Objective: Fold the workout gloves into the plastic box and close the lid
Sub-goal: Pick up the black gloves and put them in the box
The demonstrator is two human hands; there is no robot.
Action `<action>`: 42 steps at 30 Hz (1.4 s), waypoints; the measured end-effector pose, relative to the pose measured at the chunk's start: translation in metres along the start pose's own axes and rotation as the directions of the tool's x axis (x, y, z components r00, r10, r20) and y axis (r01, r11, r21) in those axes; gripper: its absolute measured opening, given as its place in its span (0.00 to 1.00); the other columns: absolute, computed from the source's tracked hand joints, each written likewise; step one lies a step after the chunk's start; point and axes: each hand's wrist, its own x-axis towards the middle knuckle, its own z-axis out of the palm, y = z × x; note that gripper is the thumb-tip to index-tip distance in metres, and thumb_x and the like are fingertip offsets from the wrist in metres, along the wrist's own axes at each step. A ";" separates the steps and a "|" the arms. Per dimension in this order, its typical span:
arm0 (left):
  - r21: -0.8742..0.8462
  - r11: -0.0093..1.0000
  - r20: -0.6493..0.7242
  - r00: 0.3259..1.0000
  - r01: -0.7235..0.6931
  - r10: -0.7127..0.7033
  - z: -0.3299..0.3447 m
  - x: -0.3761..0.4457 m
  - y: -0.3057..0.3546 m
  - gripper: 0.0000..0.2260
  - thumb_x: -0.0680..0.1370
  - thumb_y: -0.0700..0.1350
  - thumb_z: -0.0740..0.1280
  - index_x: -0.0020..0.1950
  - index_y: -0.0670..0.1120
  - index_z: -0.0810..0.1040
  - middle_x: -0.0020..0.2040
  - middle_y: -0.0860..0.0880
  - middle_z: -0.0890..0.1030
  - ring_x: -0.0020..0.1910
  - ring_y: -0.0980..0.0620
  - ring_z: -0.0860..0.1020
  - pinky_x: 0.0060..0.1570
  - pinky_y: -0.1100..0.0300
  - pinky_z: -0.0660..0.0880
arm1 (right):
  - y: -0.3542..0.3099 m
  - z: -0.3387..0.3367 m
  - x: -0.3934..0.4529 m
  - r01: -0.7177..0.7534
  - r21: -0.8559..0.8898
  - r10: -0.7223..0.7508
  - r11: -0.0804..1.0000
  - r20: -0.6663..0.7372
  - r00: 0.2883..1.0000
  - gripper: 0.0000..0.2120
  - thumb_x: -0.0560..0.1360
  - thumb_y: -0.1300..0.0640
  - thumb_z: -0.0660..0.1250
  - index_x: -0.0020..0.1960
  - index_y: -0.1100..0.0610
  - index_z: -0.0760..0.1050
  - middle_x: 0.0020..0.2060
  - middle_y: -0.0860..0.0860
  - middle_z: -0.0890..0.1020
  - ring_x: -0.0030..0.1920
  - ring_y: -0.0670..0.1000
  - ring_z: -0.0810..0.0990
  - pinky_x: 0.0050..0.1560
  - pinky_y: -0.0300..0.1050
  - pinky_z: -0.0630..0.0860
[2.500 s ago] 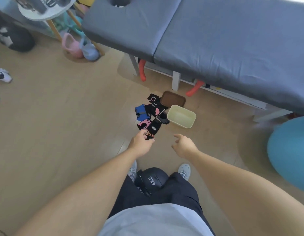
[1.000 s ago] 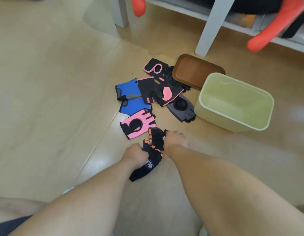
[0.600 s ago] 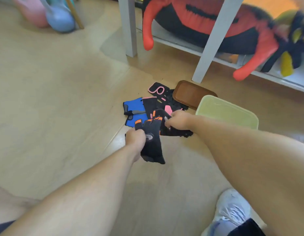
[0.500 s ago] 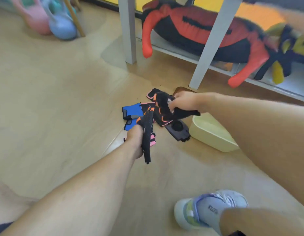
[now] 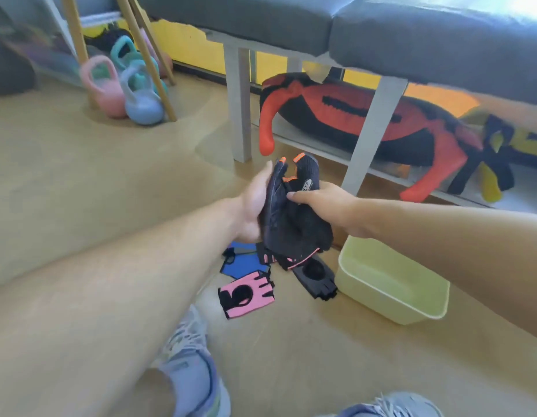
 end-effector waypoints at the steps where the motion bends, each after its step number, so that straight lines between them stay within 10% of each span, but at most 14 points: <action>1: 0.014 1.000 0.075 0.997 0.014 -0.015 0.001 0.000 0.008 0.41 0.75 0.76 0.54 0.67 0.44 0.80 0.65 0.40 0.82 0.69 0.39 0.77 0.72 0.40 0.70 | -0.001 -0.002 0.003 0.009 -0.031 -0.010 0.999 -0.026 1.000 0.08 0.79 0.46 0.69 0.52 0.49 0.80 0.54 0.52 0.86 0.53 0.54 0.85 0.60 0.50 0.81; 7: 0.465 0.885 -0.122 0.990 -0.003 0.067 -0.001 0.006 0.022 0.13 0.85 0.49 0.62 0.57 0.43 0.83 0.49 0.45 0.88 0.45 0.46 0.86 0.50 0.50 0.83 | 0.005 -0.026 0.004 0.005 -0.126 -0.015 0.992 -0.079 0.997 0.13 0.74 0.43 0.75 0.52 0.49 0.80 0.47 0.48 0.86 0.43 0.48 0.85 0.40 0.41 0.79; 12: 0.539 0.841 -0.226 0.969 0.038 0.101 -0.021 0.025 -0.012 0.11 0.85 0.47 0.63 0.62 0.43 0.78 0.51 0.45 0.87 0.41 0.49 0.85 0.28 0.61 0.79 | 0.026 -0.039 0.005 -0.022 -0.101 0.013 0.995 -0.087 0.996 0.14 0.70 0.50 0.80 0.52 0.53 0.83 0.45 0.53 0.88 0.42 0.55 0.89 0.41 0.49 0.86; 18: 0.489 0.864 -0.116 0.991 0.117 -0.069 -0.025 0.043 -0.029 0.08 0.84 0.45 0.63 0.52 0.45 0.82 0.43 0.49 0.87 0.41 0.49 0.84 0.45 0.52 0.84 | 0.042 -0.027 0.034 -0.059 0.427 -0.015 0.902 0.168 0.986 0.15 0.77 0.56 0.73 0.62 0.58 0.82 0.56 0.54 0.88 0.56 0.55 0.87 0.60 0.54 0.81; 25: 0.076 0.993 -0.177 0.981 0.095 -0.080 -0.027 0.081 -0.044 0.18 0.84 0.44 0.53 0.56 0.46 0.84 0.51 0.45 0.88 0.42 0.48 0.84 0.44 0.53 0.81 | 0.090 -0.015 0.076 -0.104 0.293 0.020 0.951 0.276 0.961 0.16 0.78 0.70 0.68 0.60 0.54 0.81 0.54 0.51 0.88 0.55 0.54 0.87 0.56 0.51 0.83; 32: -0.053 0.982 0.056 0.983 0.179 -0.176 -0.043 0.079 -0.071 0.32 0.80 0.69 0.52 0.68 0.49 0.81 0.64 0.44 0.84 0.62 0.44 0.82 0.62 0.46 0.77 | 0.132 0.021 0.066 -0.017 0.342 -0.010 0.939 0.077 0.997 0.17 0.77 0.66 0.73 0.62 0.51 0.79 0.54 0.46 0.88 0.56 0.49 0.86 0.62 0.52 0.81; 42: 0.060 0.994 -0.082 0.993 0.094 -0.089 -0.026 0.054 -0.100 0.10 0.83 0.45 0.66 0.63 0.47 0.82 0.56 0.46 0.88 0.54 0.46 0.87 0.52 0.50 0.83 | 0.138 0.027 0.035 0.035 0.396 -0.066 0.918 0.064 0.996 0.17 0.77 0.66 0.73 0.64 0.53 0.78 0.56 0.49 0.87 0.57 0.51 0.86 0.58 0.49 0.83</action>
